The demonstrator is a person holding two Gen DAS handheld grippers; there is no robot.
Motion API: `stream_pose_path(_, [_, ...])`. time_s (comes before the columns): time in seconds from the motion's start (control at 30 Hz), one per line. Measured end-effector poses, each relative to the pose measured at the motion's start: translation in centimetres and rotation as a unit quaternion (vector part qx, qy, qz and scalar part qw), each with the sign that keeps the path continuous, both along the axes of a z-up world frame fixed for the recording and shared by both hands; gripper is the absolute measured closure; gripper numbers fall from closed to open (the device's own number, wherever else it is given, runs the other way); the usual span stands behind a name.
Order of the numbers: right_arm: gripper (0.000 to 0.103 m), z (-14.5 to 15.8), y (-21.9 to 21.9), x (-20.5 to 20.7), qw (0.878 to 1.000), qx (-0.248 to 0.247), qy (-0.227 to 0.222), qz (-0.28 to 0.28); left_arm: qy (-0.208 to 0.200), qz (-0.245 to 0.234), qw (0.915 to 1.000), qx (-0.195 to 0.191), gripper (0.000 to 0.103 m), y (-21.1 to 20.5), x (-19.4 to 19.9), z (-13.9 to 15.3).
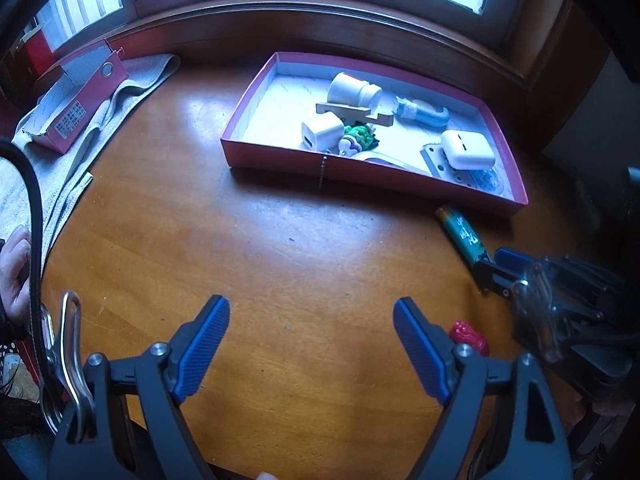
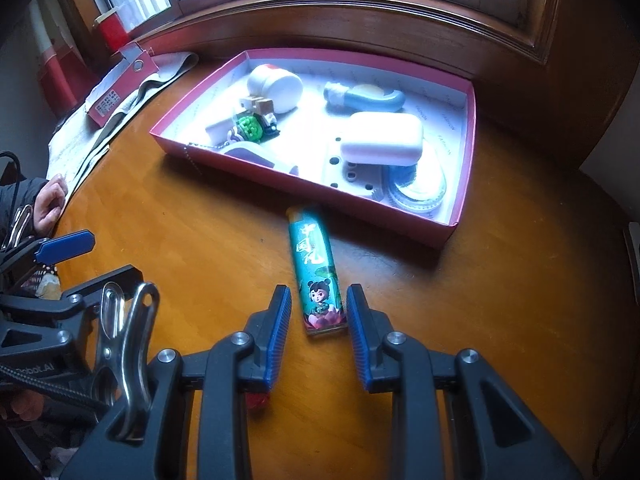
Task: Organize rigid objects
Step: 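Grasp the green cartoon-printed tube with the right gripper while the left grasps the red plastic toy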
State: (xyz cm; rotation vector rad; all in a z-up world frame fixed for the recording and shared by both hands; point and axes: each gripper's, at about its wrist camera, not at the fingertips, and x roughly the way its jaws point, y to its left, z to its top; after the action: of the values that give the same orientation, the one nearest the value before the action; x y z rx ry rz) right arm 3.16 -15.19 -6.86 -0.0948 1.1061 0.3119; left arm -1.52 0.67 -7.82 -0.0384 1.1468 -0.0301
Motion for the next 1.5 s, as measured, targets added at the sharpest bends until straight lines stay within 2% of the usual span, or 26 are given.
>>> stream_pose_path(0.43, [0.074,-0.6,2.0,0.7,0.998,-0.041,-0.026,0.032,0.009,-0.002,1.0,0.001,0.016,0.0,-0.1,-0.5])
stream_pose_path(0.5, [0.078,-0.6,2.2,0.5,0.998,-0.05,-0.031,0.037,0.01,-0.004,0.9999,0.001,0.016,-0.1,0.0,-0.6])
stream_pose_path(0.67, [0.079,-0.7,2.2,0.4,0.997,-0.049,-0.034,0.045,0.01,-0.011,0.9999,-0.001,0.016,-0.3,0.1,-0.7])
stream_pose_path(0.83, [0.079,-0.3,1.6,0.0,0.998,-0.026,-0.031,0.046,0.01,-0.025,0.9996,-0.001,0.016,-0.9,0.1,-0.7])
stream_pose_path(1.13, [0.079,1.1,-1.1,-1.7,0.999,-0.01,-0.033,0.026,0.012,-0.07,0.9975,-0.007,0.018,-3.2,-0.1,-1.2])
stream_pose_path(1.3, [0.079,1.5,-3.2,-2.8,1.0,-0.005,-0.027,0.007,0.009,-0.106,0.9944,0.003,0.018,-5.3,-0.7,-1.5])
stream_pose_path(1.5, [0.079,1.7,-5.3,-4.1,1.0,-0.004,-0.023,-0.019,0.01,-0.141,0.99,-0.005,0.019,-6.9,-1.3,-1.6])
